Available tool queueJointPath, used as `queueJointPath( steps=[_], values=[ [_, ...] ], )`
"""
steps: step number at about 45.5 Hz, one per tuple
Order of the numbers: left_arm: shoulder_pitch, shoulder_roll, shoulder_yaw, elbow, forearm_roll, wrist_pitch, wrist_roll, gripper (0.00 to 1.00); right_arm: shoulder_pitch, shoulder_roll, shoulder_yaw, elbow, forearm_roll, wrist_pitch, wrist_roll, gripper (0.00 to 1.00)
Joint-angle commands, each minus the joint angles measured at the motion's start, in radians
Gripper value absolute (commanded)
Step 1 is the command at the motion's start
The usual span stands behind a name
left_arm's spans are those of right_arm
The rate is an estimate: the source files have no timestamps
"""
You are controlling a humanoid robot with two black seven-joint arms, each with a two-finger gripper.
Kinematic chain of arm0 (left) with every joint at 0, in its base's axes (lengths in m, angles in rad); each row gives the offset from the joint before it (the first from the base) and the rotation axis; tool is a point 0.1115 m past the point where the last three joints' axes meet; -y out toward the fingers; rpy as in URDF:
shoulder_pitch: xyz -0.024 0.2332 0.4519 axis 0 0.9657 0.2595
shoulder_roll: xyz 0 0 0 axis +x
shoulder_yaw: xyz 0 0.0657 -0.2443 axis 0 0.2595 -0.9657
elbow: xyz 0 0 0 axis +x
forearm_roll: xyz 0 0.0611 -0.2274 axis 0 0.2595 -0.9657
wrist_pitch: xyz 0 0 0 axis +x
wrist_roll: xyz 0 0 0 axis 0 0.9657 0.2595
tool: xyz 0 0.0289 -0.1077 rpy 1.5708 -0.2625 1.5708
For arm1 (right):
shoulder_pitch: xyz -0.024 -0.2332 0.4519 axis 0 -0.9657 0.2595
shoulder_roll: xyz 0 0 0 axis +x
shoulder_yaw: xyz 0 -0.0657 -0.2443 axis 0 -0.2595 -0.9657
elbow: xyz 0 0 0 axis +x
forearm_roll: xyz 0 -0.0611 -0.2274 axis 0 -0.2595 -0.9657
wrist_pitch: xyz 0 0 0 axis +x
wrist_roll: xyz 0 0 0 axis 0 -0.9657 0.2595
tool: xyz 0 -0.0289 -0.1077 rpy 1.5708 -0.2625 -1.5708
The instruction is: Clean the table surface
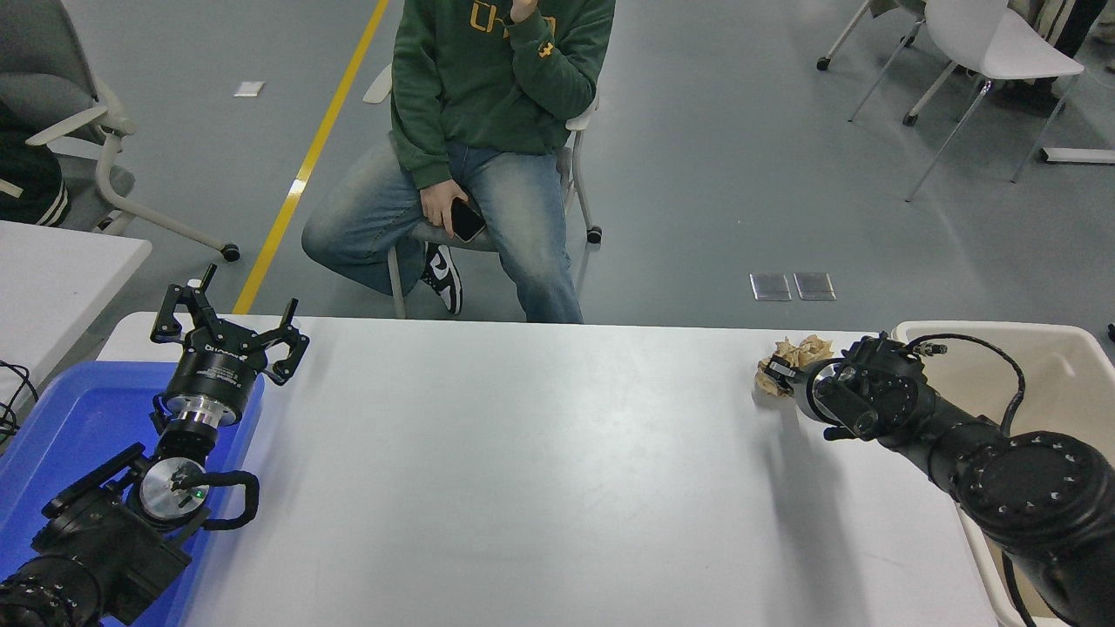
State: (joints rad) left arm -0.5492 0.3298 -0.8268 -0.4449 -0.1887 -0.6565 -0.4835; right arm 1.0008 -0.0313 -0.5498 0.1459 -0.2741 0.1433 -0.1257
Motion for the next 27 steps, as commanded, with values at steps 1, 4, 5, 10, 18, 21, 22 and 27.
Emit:
queueJointPath(
  steps=[1, 4, 5, 10, 18, 21, 22, 27],
  values=[
    [0.0, 0.0, 0.0, 0.0, 0.0, 0.0, 0.0, 1.0, 0.01, -0.044, 0.013, 0.0, 0.018, 0.025, 0.0, 0.0],
    [0.0, 0.0, 0.0, 0.0, 0.0, 0.0, 0.0, 1.0, 0.015, -0.062, 0.027, 0.001, 0.036, 0.045, 0.001, 0.0],
    [0.0, 0.0, 0.0, 0.0, 0.0, 0.0, 0.0, 1.0, 0.019, -0.071, 0.037, 0.0, 0.045, 0.057, 0.003, 0.0],
    [0.0, 0.0, 0.0, 0.0, 0.0, 0.0, 0.0, 1.0, 0.03, -0.101, 0.065, 0.001, 0.055, 0.088, 0.004, 0.0],
    [0.0, 0.0, 0.0, 0.0, 0.0, 0.0, 0.0, 1.0, 0.052, -0.15, 0.132, 0.003, 0.055, 0.154, 0.006, 0.0],
    [0.0, 0.0, 0.0, 0.0, 0.0, 0.0, 0.0, 1.0, 0.056, -0.167, 0.159, 0.004, 0.055, 0.179, 0.006, 0.0],
    [0.0, 0.0, 0.0, 0.0, 0.0, 0.0, 0.0, 1.0, 0.059, -0.173, 0.166, 0.006, 0.055, 0.186, 0.006, 0.0],
    [0.0, 0.0, 0.0, 0.0, 0.0, 0.0, 0.0, 1.0, 0.075, -0.213, 0.197, 0.02, 0.055, 0.226, 0.006, 0.0]
  ],
)
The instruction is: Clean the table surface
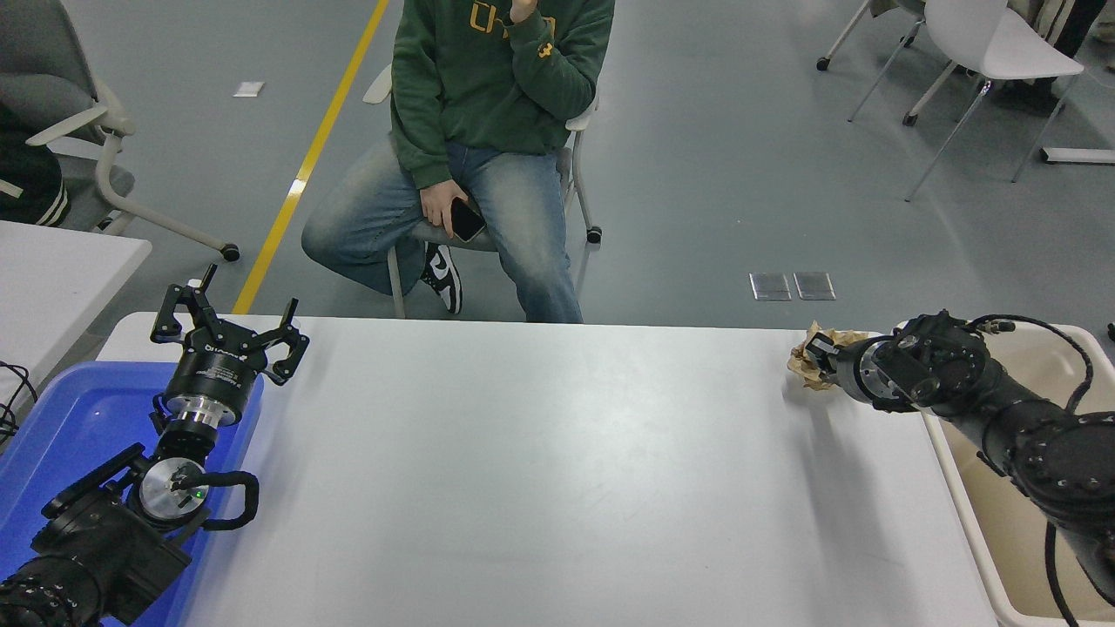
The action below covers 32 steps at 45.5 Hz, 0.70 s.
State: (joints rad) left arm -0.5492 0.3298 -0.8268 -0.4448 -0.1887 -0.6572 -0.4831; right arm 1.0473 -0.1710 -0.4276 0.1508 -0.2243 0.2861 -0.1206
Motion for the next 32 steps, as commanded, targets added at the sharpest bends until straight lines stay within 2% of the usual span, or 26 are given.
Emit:
queueJointPath(
  steps=[1, 6, 17, 32],
  values=[
    [0.0, 0.0, 0.0, 0.0, 0.0, 0.001, 0.0, 1.0, 0.03, -0.085, 0.081, 0.019, 0.006, 0.09, 0.001, 0.0],
    [0.0, 0.0, 0.0, 0.0, 0.0, 0.001, 0.0, 1.0, 0.059, -0.194, 0.135, 0.148, 0.005, 0.113, 0.004, 0.0],
    [0.0, 0.0, 0.0, 0.0, 0.0, 0.001, 0.0, 1.0, 0.143, -0.484, 0.225, 0.608, -0.007, 0.061, 0.004, 0.0],
    [0.0, 0.0, 0.0, 0.0, 0.0, 0.001, 0.0, 1.0, 0.188, -0.746, 0.283, 0.95, -0.013, 0.05, 0.004, 0.0]
  ],
)
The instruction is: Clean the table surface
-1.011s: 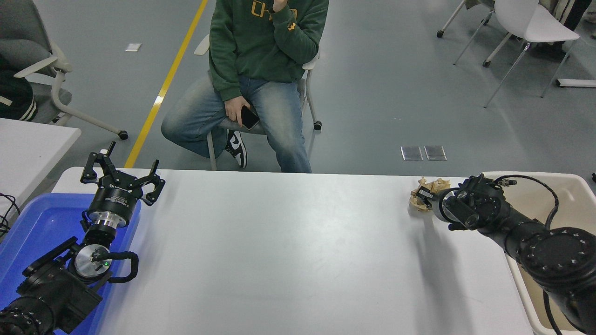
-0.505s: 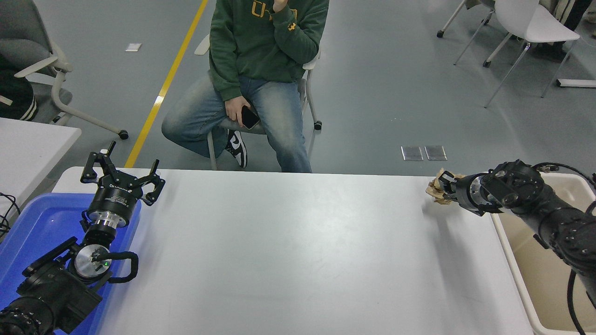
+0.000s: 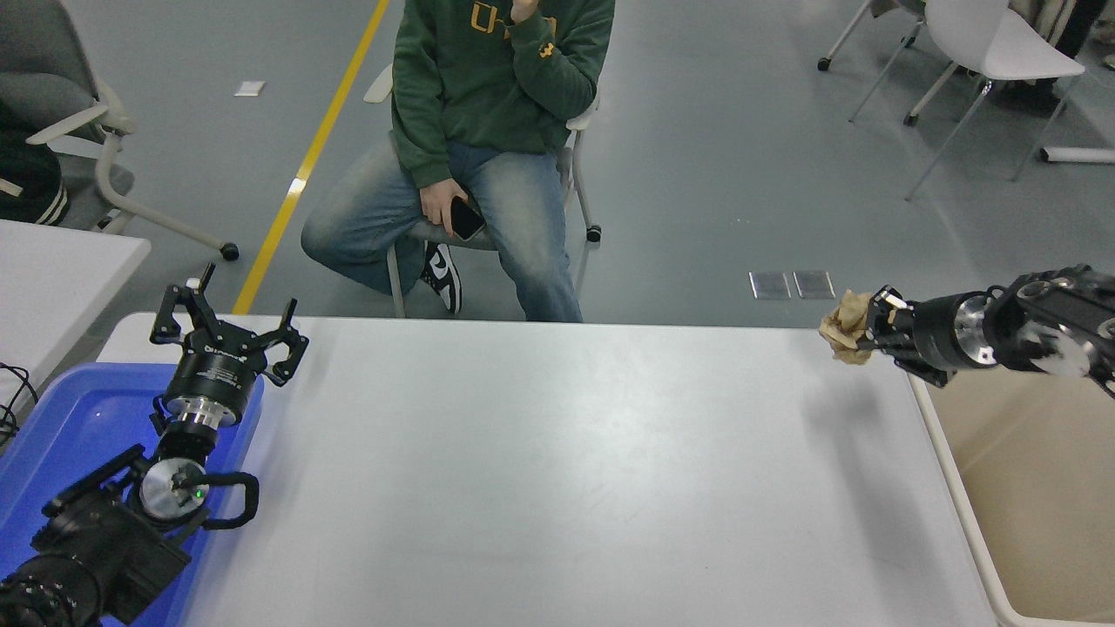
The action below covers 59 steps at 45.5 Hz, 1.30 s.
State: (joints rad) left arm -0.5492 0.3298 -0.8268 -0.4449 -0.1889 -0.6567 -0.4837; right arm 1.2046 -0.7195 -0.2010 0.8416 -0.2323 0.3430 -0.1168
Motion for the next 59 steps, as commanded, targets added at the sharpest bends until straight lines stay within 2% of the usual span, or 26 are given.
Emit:
queueJointPath(
  steps=[1, 16, 24, 45, 59],
  values=[
    [0.0, 0.0, 0.0, 0.0, 0.0, 0.0, 0.001, 1.0, 0.03, -0.216, 0.063, 0.278, -0.006, -0.007, 0.0, 0.0],
    [0.0, 0.0, 0.0, 0.0, 0.0, 0.0, 0.001, 1.0, 0.03, -0.481, 0.144, 0.53, -0.006, 0.004, 0.002, 0.0],
    [0.0, 0.0, 0.0, 0.0, 0.0, 0.0, 0.001, 1.0, 0.027, -0.574, 0.167, 0.611, -0.002, 0.005, 0.002, 0.0],
    [0.0, 0.0, 0.0, 0.0, 0.0, -0.001, 0.001, 1.0, 0.027, -0.698, 0.196, 0.672, 0.011, 0.037, 0.002, 0.0],
    [0.0, 0.0, 0.0, 0.0, 0.0, 0.0, 0.001, 1.0, 0.026, -0.713, 0.196, 0.665, 0.007, 0.042, 0.002, 0.0]
  ],
)
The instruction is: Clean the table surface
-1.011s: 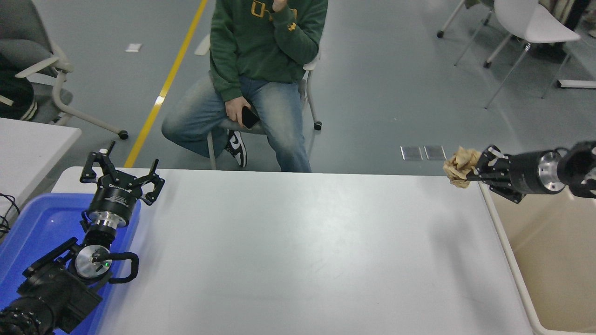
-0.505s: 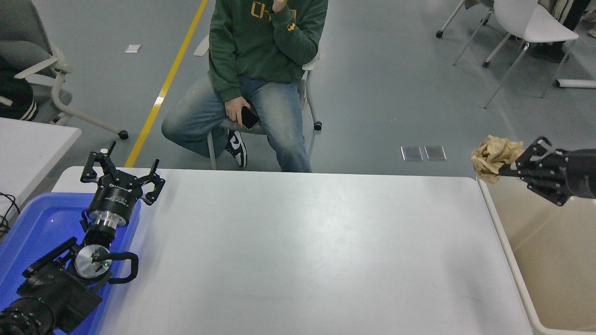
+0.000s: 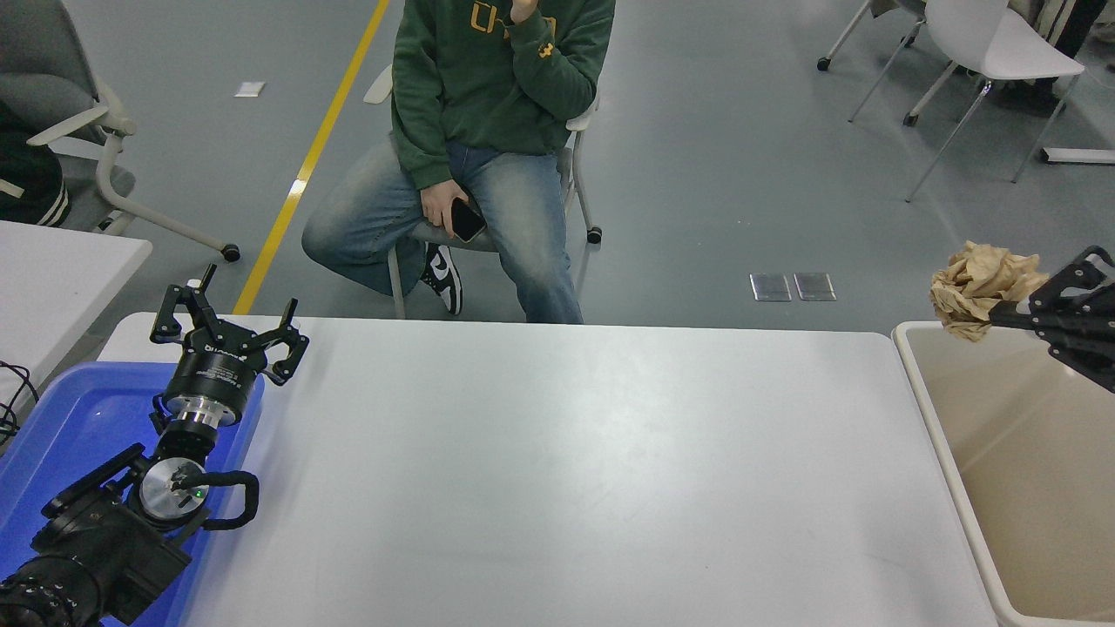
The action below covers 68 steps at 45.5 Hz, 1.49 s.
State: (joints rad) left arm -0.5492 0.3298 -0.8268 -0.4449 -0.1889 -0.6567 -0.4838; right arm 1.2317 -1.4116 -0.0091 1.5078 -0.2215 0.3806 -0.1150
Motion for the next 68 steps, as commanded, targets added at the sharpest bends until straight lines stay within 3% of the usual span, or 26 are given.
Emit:
queueJointPath(
  steps=[1, 10, 23, 54, 68],
  values=[
    [0.0, 0.0, 0.0, 0.0, 0.0, 0.0, 0.001, 1.0, -0.001, -0.018, 0.005, -0.004, -0.007, 0.001, 0.0, 0.0],
    [0.0, 0.0, 0.0, 0.0, 0.0, 0.0, 0.001, 1.0, -0.009, -0.009, 0.0, -0.067, -0.018, -0.049, 0.0, 0.0],
    [0.0, 0.0, 0.0, 0.0, 0.0, 0.0, -0.001, 1.0, -0.073, 0.059, -0.026, -0.173, -0.122, -0.225, 0.0, 0.0],
    [0.0, 0.0, 0.0, 0.0, -0.001, 0.0, -0.001, 1.0, -0.334, 0.577, -0.029, -0.94, -0.127, -0.417, 0.0, 0.0],
    [0.0, 0.0, 0.0, 0.0, -0.001, 0.0, -0.001, 1.0, -0.363, 0.738, -0.032, -1.135, -0.128, -0.465, 0.0, 0.0]
  ],
)
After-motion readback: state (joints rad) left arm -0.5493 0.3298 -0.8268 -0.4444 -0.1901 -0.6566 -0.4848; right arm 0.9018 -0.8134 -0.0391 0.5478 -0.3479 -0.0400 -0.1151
